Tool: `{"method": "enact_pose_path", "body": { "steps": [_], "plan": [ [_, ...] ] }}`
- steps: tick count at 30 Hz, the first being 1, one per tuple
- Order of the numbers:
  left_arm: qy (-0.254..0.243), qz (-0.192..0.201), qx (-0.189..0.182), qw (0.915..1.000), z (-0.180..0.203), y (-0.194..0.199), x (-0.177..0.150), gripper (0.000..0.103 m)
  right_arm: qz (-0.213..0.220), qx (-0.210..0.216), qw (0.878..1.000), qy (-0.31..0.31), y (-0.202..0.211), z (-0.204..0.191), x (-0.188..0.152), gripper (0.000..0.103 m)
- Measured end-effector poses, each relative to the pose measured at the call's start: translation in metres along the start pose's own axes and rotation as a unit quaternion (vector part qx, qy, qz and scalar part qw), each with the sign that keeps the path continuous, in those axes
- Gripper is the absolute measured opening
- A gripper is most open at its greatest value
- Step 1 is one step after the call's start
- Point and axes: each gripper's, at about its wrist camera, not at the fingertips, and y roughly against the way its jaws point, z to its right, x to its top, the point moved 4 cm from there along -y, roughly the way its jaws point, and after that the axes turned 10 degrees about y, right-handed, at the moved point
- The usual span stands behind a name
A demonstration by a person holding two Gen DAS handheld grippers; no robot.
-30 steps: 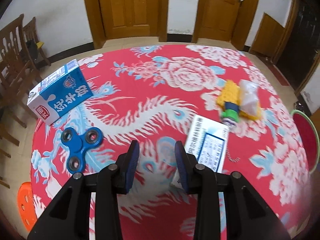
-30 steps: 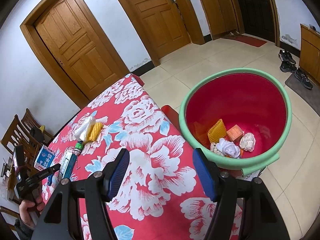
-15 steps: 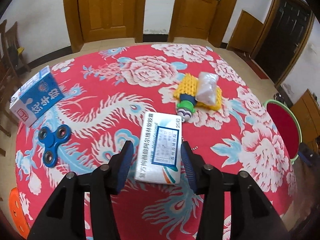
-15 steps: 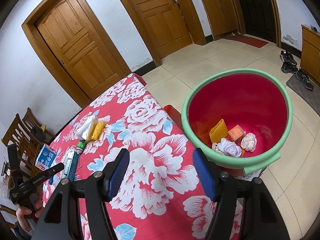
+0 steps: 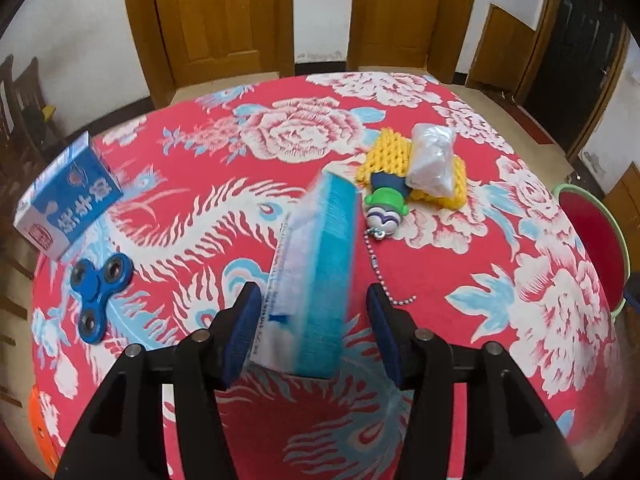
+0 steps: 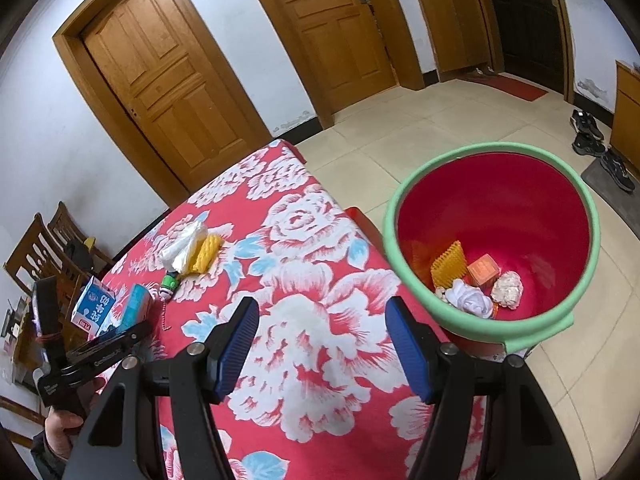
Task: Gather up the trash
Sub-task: 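Grasp the teal box with the left tool while the right tool grasps the plastic bag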
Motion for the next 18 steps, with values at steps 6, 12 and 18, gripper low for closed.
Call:
{"method": "enact_pose_path", "body": {
  "steps": [6,12,18],
  "plan": [
    [0.022,0.009,-0.010,0.9997,-0.011,-0.001,0.005,0.046,-0.005,0.004,1.000,0.018,-0.009,-0.014,0.006,0.068],
    [0.035,0.020,-0.034,0.9986,-0.017,0.002,0.011,0.019,-0.015,0.009,0.999,0.042,-0.023,-0.033,0.012,0.068],
    [0.035,0.045,-0.039,0.9976,-0.019,0.009,0.027,0.018,-0.027,0.018,0.997,0.074,-0.039,-0.060,0.021,0.068]
  ]
}}
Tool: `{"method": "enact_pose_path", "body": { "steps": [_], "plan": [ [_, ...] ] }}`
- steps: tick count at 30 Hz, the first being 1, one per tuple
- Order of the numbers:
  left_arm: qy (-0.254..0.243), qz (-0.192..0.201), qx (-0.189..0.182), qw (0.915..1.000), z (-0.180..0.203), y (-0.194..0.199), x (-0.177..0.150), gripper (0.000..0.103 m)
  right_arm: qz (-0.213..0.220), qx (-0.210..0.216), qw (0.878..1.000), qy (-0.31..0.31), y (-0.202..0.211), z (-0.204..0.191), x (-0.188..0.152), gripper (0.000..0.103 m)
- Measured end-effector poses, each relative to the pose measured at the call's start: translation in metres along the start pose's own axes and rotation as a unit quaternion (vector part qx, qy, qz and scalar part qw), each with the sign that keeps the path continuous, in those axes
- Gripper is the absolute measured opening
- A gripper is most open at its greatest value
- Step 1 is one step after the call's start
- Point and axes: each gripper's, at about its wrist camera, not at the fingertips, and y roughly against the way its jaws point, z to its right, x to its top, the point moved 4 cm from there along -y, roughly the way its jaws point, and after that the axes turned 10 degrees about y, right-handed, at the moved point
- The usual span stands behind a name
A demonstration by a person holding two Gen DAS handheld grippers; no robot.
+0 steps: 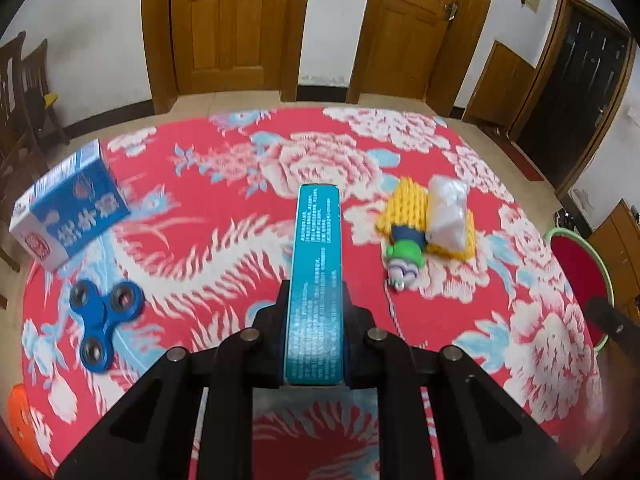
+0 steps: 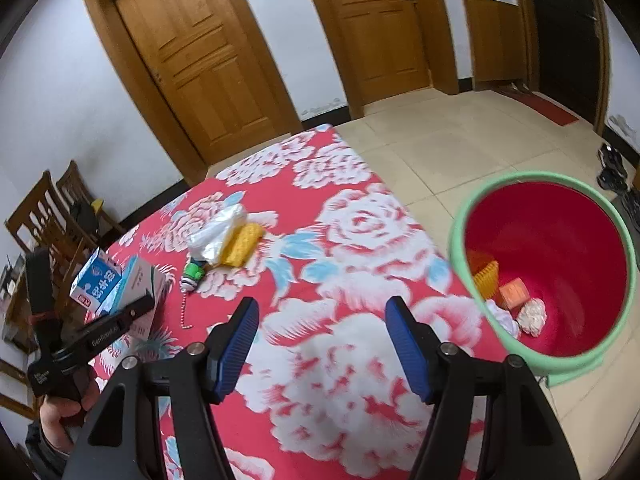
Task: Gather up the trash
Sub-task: 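Grasp the teal box with the left tool while the right tool grasps the plastic bag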
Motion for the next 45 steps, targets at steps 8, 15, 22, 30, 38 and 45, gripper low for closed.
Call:
{"method": "enact_pose_path", "body": {
  "steps": [8,15,22,30,38,45],
  "plan": [
    [0.024,0.024,0.007,0.9994,-0.015,-0.003,0.021,0.018,-0.011,0.011,0.999,0.039,-0.029,-0.038,0.022,0.068],
    [0.041,0.024,0.016,0.9987,-0.029,-0.011,0.021,0.018,-0.022,0.022,0.998,0.061,-0.059,-0.067,0.041,0.068],
    [0.052,0.021,0.015,0.9983,-0.036,-0.014,0.021,0.018,-0.032,0.030,0.997,0.067,-0.092,-0.088,0.053,0.068],
    [0.057,0.020,0.015,0.9980,-0.039,-0.015,0.020,0.018,-0.047,0.033,0.997,0.056,-0.116,-0.090,0.056,0.056],
    [0.056,0.020,0.014,0.9981,-0.040,-0.014,0.020,0.018,-0.043,0.037,0.997,0.052,-0.116,-0.085,0.055,0.036],
    [0.057,0.024,0.015,0.9980,-0.039,-0.012,0.021,0.018,-0.027,0.036,0.998,0.039,-0.101,-0.076,0.056,0.034]
  ]
}}
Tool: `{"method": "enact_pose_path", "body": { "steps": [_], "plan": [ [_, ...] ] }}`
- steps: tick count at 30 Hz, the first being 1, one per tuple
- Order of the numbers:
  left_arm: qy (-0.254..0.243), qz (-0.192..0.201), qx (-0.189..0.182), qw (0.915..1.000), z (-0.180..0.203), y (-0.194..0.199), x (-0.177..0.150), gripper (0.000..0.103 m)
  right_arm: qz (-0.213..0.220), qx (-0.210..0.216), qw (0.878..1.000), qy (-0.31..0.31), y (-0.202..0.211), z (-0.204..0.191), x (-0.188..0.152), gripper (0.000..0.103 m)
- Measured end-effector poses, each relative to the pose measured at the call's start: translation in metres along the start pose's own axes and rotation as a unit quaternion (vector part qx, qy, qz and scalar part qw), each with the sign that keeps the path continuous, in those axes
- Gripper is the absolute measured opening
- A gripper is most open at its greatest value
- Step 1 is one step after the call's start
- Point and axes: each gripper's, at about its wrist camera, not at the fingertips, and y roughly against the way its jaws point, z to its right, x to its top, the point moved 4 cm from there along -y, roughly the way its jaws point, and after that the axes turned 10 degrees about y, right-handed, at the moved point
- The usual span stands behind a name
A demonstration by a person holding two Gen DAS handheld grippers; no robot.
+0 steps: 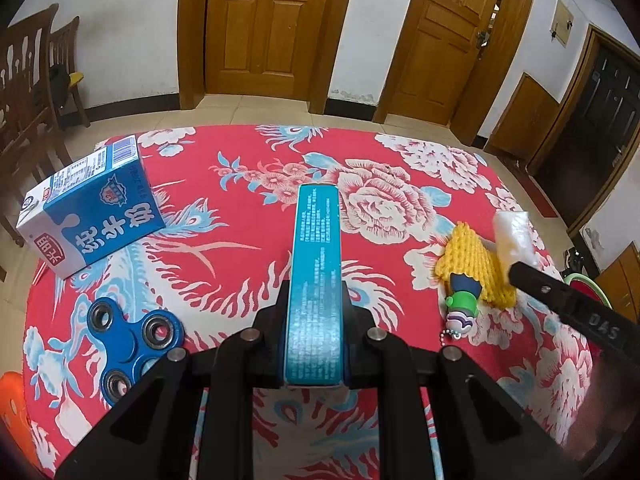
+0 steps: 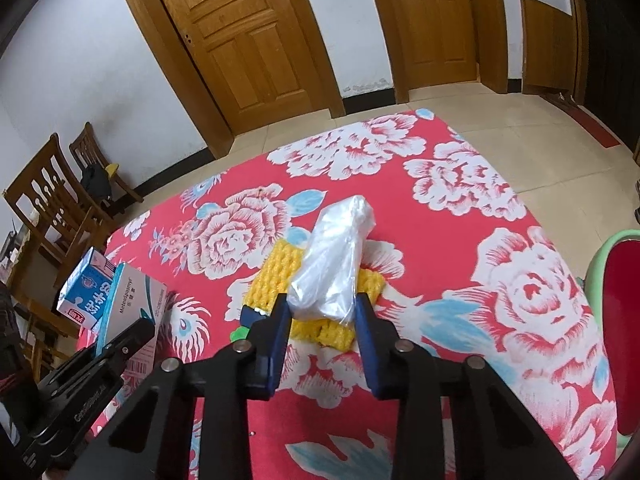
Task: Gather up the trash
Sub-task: 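Grasp the teal box with the left tool while the right tool grasps the plastic bag, then carry the teal box and plastic bag over the red basin with both tools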
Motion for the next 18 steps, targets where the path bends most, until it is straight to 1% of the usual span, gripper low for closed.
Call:
{"method": "enact_pose_path", "body": {
  "steps": [9,18],
  "plan": [
    [-0.007,0.004,-0.001,1.0000,0.006,0.005,0.000,0.018,0.043,0.001,0.999,-0.012,0.046,0.012,-0.009,0.034],
    [-0.023,0.014,-0.004,0.9996,0.022,0.020,-0.002,0.018,0.058,-0.011,0.998,-0.024,0.084,0.032,-0.033,0.034]
  ]
}}
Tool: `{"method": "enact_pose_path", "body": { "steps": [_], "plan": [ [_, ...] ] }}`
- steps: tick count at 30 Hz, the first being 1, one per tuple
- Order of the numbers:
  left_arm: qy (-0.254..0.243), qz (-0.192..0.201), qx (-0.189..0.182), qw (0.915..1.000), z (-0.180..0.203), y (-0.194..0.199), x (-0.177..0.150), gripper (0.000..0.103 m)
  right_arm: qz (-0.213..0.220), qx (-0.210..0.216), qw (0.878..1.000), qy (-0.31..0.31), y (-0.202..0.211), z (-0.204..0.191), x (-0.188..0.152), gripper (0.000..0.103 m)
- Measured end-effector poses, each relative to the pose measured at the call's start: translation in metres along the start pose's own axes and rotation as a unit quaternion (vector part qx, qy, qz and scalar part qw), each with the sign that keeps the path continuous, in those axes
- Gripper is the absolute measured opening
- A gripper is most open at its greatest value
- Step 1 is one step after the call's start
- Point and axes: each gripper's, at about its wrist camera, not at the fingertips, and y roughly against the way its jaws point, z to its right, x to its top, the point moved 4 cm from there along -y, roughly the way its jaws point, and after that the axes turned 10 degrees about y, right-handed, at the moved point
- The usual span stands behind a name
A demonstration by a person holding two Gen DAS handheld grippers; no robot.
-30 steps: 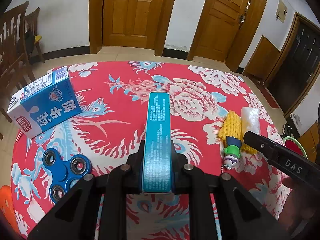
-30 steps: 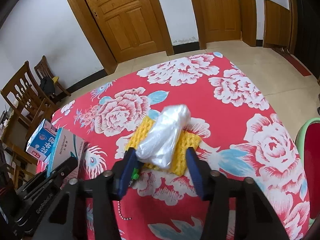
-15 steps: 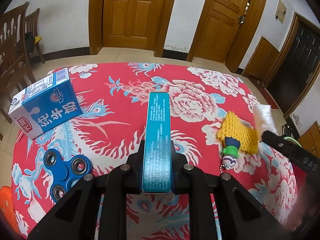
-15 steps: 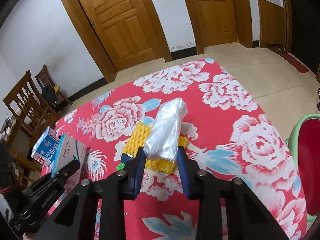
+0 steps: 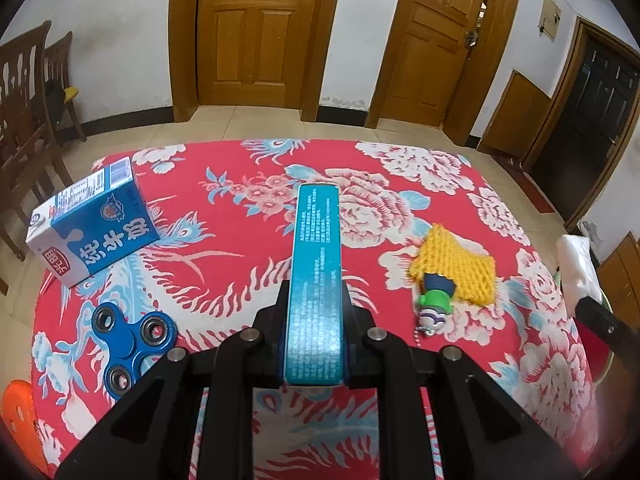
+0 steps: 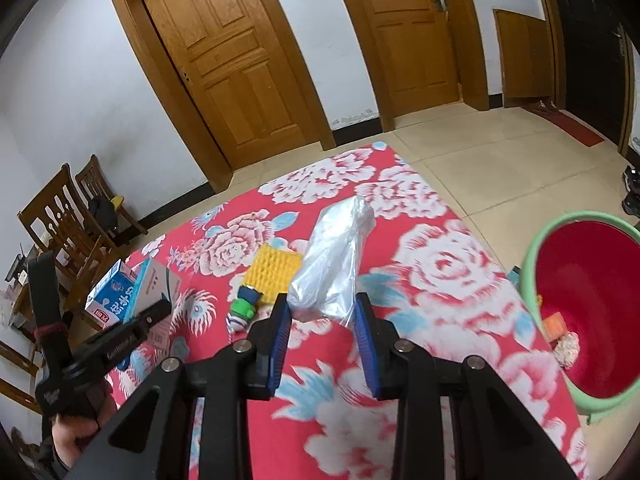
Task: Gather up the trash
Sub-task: 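Carry the teal box and plastic bag over the red basin with both tools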
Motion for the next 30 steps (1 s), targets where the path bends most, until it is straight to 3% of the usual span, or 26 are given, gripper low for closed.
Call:
{"method": "enact_pose_path", "body": {
  "steps": [15,30],
  "plan": [
    [-0.044,0.001,-0.047,0.9979,0.060,0.035,-0.012,0.018,0.036,-0.030,0.998,-0.050,0.059,0.056,-0.021,0.034],
    [-0.115,-0.031,-0.113,0.9864,0.160,0.045,-0.042,0.018,0.054,-0.070,0.988,-0.127,0.093,0.135,-0.047,0.035]
  ]
}}
